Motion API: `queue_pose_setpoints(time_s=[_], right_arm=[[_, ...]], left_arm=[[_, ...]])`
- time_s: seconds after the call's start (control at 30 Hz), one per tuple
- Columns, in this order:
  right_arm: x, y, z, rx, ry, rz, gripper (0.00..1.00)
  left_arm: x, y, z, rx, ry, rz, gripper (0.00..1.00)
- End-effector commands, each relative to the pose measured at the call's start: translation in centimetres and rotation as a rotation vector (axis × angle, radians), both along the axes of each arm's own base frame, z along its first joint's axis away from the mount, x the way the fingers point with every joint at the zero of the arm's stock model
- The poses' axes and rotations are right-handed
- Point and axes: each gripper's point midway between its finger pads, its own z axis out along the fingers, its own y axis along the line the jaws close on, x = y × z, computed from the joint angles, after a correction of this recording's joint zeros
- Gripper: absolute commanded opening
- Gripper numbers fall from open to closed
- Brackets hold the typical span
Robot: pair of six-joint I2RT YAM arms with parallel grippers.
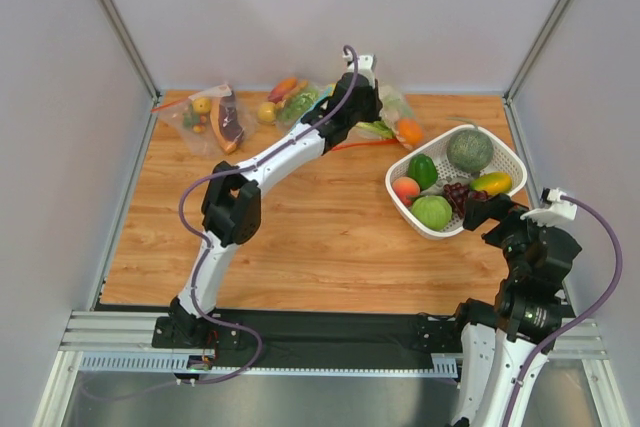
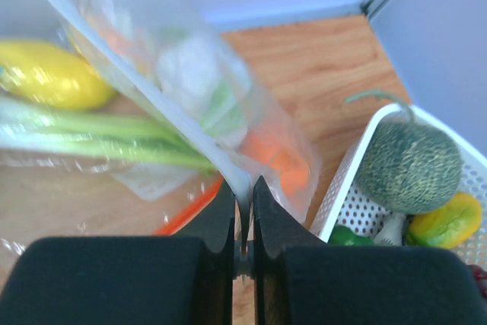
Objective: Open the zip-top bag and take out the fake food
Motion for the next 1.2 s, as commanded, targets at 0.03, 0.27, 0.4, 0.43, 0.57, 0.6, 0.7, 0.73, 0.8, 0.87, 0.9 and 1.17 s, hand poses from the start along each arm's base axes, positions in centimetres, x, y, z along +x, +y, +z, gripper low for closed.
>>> queue_pose_setpoints(time_s=[0.03,0.27,0.4,0.43,0.57,0.6,0.7,0.73,0.8,0.87,0.9,1.17], right_arm=[[0.0,0.4,1.0,-0.016,-0.043,0.027,0.97],[0.1,0.5,1.1,-0.02,-0.049,0.033,0.97],[0.1,0.7,1.1,-0.021,-0.05,0.044,0.97],[0.1,0.7,1.2,-0.022,-0.053,0.046,0.97],[0.3,0.7,1.0,-0.019,-0.05,0.047,0.97],[0.3,0.7,1.0,-0.02,-0.049,0.047,0.97],[0.4,0.7,0.9,-0.019,-0.046,0.049,0.97],[0.3,0.8,1.0,-0.018,-0.049,0.053,0.97],[0.3,0.8,1.1,-0.017,-0.052,0.054,0.97],[0.2,0.9,1.0,-0.014,-0.05,0.057,0.97],[0.2,1.0,1.1,-0.013,-0.054,0.061,0.97],[0.1,0.5,1.0,-0.017,-0.057,0.032,0.97]], left_arm=[[-0.8,5.1,18.9,-0.02,-0.368,0.055,0.0],[-6.5,11.2,29.6,-0.044,-0.544,0.096,0.0],[-10.5,13.8,32.7,-0.078,-0.575,0.075,0.0],[-12.4,14.7,33.9,-0.088,-0.584,0.051,0.0],[-16.9,17.0,35.4,-0.082,-0.573,-0.02,0.0],[-18.7,18.1,35.4,-0.072,-0.555,-0.04,0.0],[-21.6,18.5,32.5,-0.046,-0.454,-0.13,0.0],[-23.2,19.3,31.3,-0.043,-0.428,-0.151,0.0],[-25.9,20.8,29.9,-0.058,-0.389,-0.178,0.0],[-27.4,20.3,26.1,-0.04,-0.295,-0.251,0.0],[-28.3,20.6,24.1,-0.015,-0.234,-0.274,0.0],[-33.6,24.1,14.1,0.068,-0.106,-0.33,0.0]])
